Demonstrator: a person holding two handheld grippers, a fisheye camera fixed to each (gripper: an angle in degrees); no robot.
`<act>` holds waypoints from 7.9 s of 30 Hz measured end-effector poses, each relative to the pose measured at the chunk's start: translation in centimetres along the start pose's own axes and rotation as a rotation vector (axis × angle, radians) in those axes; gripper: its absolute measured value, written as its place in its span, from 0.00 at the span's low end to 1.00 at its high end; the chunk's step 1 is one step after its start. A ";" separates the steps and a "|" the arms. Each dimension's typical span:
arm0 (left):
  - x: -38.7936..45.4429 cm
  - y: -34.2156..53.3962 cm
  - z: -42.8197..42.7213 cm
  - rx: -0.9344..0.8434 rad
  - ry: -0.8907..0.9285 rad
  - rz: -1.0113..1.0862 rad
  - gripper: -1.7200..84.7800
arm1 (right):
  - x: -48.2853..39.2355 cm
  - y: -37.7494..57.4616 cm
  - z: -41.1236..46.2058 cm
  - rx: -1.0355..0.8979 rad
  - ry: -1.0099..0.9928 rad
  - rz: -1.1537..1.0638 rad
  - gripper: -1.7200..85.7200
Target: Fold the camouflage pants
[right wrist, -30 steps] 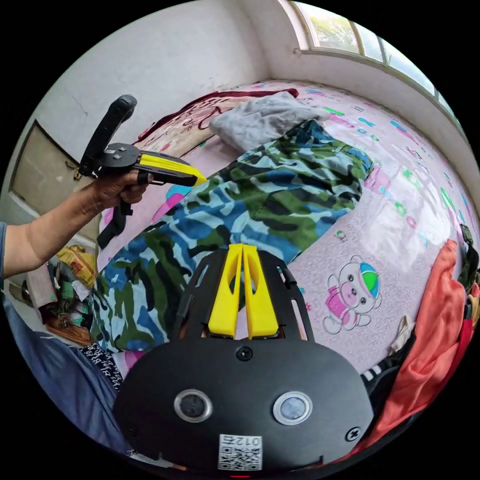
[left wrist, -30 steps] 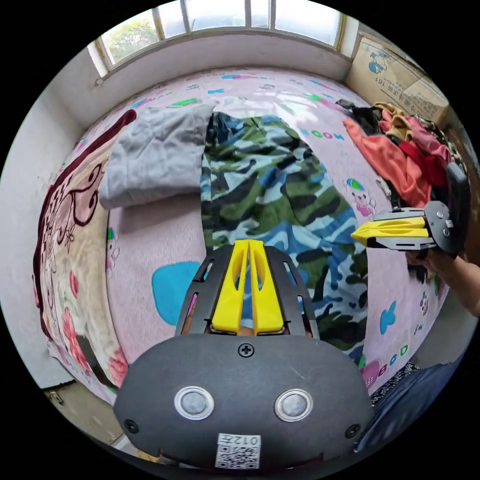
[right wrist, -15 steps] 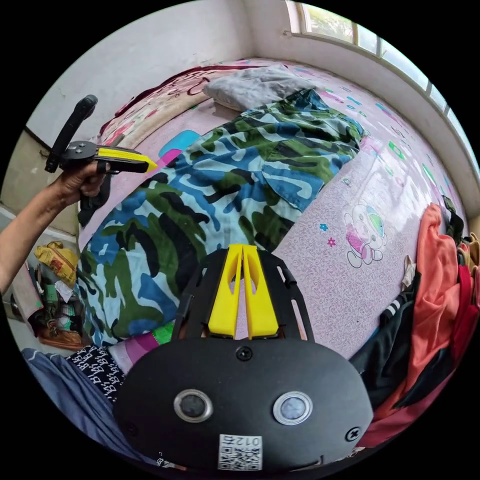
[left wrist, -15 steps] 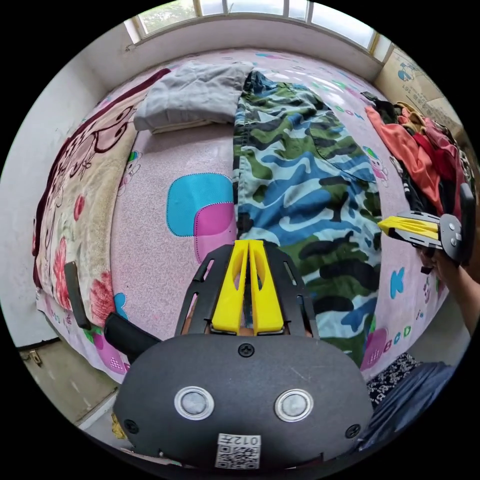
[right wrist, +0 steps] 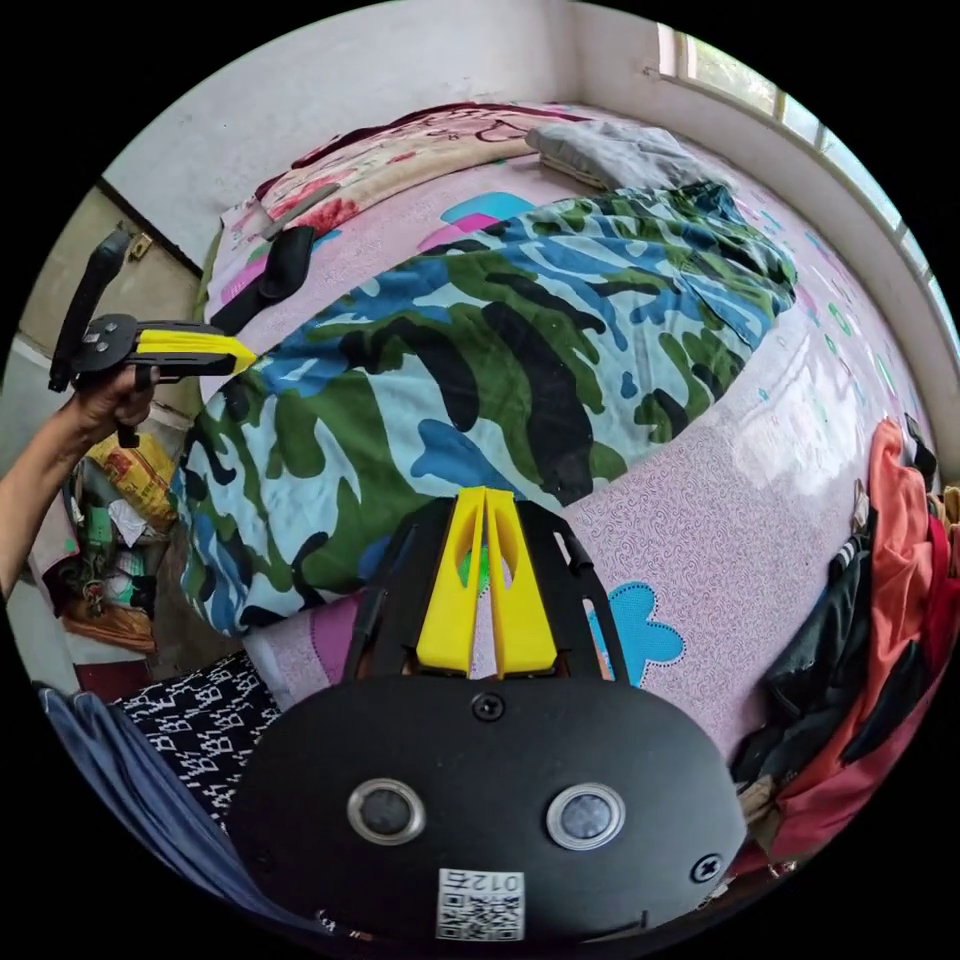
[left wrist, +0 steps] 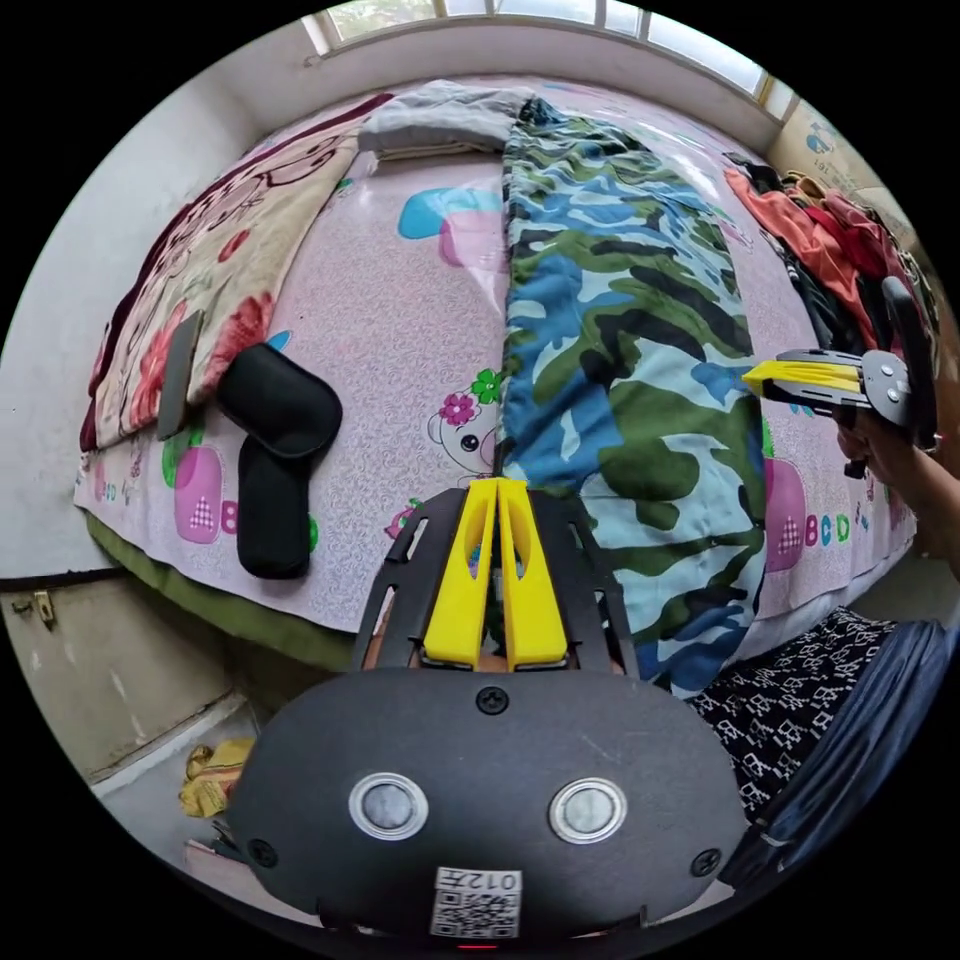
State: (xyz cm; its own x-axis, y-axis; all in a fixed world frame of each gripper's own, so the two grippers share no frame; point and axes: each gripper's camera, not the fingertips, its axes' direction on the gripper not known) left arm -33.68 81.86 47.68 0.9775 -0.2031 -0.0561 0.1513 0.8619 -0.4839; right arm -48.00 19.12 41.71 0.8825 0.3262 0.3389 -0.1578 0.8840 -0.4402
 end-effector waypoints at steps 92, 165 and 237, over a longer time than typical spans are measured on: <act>-47.9 44.2 10.9 0.047 1.517 -0.653 0.21 | -22.8 35.7 -33.9 0.439 -0.999 0.708 0.03; -21.1 -29.2 5.6 0.012 0.371 0.425 0.02 | 14.5 -6.2 -7.5 0.123 0.173 0.524 0.02; 10.5 7.5 4.4 0.208 -0.291 1.462 0.18 | -34.3 -1.0 9.8 -0.186 0.534 -0.622 0.13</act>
State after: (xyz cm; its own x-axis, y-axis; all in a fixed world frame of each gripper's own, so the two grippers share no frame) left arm -21.63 88.22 47.35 0.2714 0.9447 -0.1841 -0.9621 0.2714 -0.0257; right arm -82.44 10.35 38.66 0.8829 -0.4461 0.1467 0.4613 0.7653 -0.4489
